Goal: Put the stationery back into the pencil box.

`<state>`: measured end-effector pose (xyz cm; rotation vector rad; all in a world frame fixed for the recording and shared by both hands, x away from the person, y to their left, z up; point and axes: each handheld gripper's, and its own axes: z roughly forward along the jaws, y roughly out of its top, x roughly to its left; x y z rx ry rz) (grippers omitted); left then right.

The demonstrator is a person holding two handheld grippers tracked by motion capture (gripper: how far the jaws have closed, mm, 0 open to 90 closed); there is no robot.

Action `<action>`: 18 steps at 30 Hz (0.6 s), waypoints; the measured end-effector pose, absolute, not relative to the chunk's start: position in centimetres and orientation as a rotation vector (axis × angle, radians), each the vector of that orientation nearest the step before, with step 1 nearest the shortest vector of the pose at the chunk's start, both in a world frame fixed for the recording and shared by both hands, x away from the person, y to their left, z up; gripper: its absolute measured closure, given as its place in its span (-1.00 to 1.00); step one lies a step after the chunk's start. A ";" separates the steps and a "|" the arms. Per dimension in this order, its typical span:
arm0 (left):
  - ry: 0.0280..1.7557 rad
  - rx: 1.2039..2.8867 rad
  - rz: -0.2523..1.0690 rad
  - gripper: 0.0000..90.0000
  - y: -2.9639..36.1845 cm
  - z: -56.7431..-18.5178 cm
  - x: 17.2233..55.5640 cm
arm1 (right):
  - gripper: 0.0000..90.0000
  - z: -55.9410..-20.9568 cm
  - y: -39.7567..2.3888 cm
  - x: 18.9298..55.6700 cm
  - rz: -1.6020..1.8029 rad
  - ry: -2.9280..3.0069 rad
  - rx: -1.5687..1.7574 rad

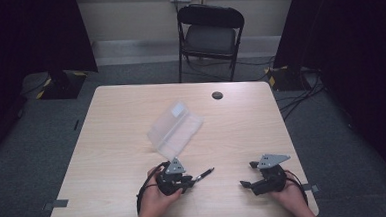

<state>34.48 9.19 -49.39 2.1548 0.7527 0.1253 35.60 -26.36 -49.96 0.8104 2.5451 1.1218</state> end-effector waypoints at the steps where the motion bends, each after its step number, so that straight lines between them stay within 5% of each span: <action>1: 0.759 2.146 0.114 0.71 9.2 -49.4 34.5 | -0.63 -50.0 -26.4 35.6 1.123 2.546 0.812; 12: 0.695 2.179 0.144 0.45 7.1 -49.4 35.2 | -0.63 -50.0 -26.4 35.6 1.126 2.547 0.811; 15: 0.680 2.224 0.147 0.74 6.5 -49.1 35.4 | -0.63 -50.0 -26.4 35.6 1.122 2.545 0.813; 18: 0.701 2.234 0.150 0.77 6.3 -49.0 35.4 | -0.63 -50.0 -26.4 35.5 1.122 2.543 0.814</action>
